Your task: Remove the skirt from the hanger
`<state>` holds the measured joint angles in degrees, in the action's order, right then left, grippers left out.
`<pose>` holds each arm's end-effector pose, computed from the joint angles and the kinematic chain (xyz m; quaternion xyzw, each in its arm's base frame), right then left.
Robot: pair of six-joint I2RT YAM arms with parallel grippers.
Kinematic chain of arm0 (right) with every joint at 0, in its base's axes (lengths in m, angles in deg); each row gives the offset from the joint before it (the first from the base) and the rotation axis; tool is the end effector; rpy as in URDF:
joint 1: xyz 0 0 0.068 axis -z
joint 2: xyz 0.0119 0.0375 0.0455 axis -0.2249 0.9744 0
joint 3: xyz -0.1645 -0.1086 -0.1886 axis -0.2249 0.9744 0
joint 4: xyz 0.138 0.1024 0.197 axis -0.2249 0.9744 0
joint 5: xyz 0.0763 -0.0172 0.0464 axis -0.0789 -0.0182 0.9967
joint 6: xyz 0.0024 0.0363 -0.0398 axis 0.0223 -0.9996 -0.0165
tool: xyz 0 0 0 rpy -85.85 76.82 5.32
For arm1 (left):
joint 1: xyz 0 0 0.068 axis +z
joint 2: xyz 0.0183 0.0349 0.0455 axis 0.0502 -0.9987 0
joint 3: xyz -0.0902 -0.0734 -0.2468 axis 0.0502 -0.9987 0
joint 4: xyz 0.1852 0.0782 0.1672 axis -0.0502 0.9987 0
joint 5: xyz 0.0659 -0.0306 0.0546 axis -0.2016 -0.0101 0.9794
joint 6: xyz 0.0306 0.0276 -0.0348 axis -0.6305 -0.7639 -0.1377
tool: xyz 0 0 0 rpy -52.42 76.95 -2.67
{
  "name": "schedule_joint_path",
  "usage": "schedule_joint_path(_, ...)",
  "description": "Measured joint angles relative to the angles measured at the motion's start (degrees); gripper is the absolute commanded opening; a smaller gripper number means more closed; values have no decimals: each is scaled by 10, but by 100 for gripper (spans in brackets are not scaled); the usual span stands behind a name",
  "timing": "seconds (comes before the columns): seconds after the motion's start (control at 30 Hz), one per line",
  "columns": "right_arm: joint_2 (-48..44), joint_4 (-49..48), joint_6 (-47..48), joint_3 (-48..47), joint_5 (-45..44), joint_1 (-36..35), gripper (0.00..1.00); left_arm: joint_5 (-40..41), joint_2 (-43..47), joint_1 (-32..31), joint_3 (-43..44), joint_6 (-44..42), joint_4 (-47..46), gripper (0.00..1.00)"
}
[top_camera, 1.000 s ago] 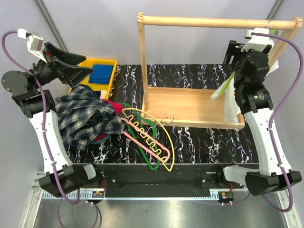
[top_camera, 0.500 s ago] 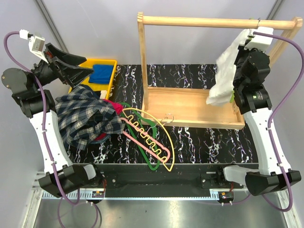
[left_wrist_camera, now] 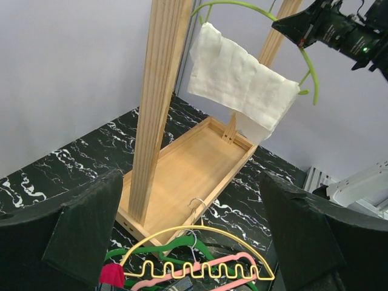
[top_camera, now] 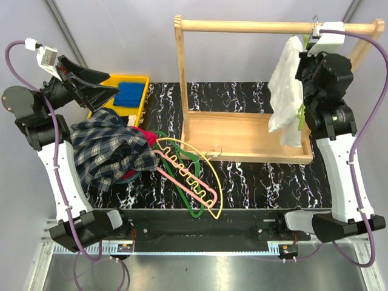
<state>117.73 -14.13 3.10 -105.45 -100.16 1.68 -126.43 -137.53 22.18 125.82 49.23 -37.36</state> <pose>0.2391 0.0342 0.5359 0.0085 0.6689 -0.1290 0.7320 0.2010 0.0554 0.5330 0.2403 0.6218 -0.4315 0.6078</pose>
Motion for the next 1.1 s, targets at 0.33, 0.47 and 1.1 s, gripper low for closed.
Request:
schedule_joint_path(0.33,9,115,-10,-126,68,-18,0,12,0,0,11,-33,49,99)
schedule_joint_path(0.47,-60,129,-60,-74,123,-20,0,12,0,0,11,-32,49,99)
schedule_joint_path(1.1,-151,264,-276,-131,475,-23,0,24,-49,-156,21,75,-45,99)
